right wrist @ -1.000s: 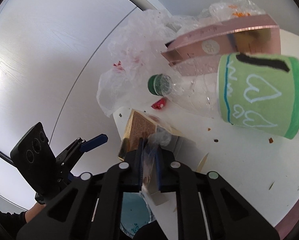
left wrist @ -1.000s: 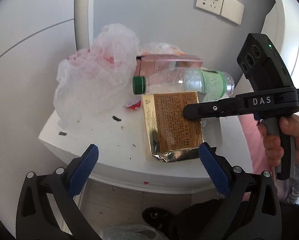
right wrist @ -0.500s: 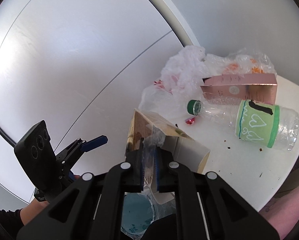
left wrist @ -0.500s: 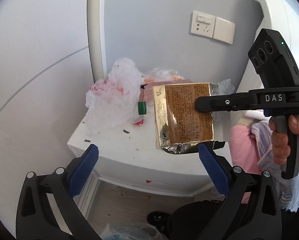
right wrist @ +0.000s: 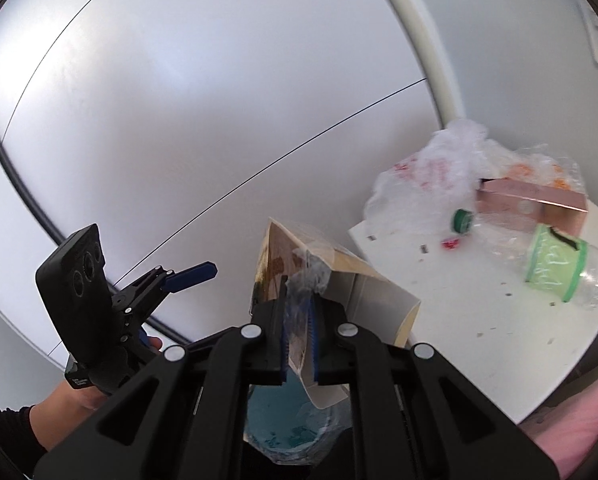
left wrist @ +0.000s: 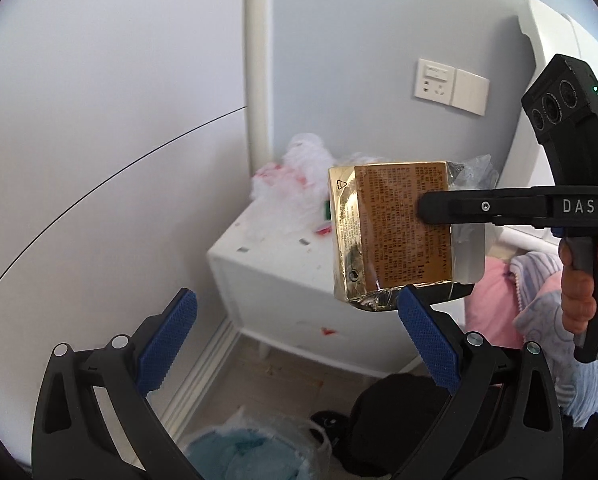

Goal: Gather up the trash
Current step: 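Lift the gold-foil wrapper with the right gripper over the blue bin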

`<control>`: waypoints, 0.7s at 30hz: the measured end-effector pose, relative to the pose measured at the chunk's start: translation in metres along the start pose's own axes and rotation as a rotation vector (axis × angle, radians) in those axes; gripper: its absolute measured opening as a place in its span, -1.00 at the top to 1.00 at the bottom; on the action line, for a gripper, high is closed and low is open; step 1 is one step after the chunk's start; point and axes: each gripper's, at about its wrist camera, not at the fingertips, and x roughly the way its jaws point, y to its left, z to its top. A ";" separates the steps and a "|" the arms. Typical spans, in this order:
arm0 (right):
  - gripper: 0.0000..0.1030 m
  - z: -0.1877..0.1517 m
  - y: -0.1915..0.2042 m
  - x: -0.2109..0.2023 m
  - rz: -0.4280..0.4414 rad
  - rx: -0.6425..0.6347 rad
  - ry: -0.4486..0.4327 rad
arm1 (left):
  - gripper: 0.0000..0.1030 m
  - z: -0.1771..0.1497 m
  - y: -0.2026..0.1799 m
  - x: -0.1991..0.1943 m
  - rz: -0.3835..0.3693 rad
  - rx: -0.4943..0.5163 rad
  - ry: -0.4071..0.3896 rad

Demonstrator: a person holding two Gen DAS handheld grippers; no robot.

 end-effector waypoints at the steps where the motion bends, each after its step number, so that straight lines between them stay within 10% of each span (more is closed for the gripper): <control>1: 0.81 -0.001 0.007 0.006 0.014 -0.010 0.011 | -0.89 -0.007 0.005 -0.007 0.015 -0.011 0.003; 21: 0.81 -0.084 0.094 0.192 0.182 -0.164 0.390 | -0.89 -0.167 0.114 -0.053 0.319 -0.260 0.192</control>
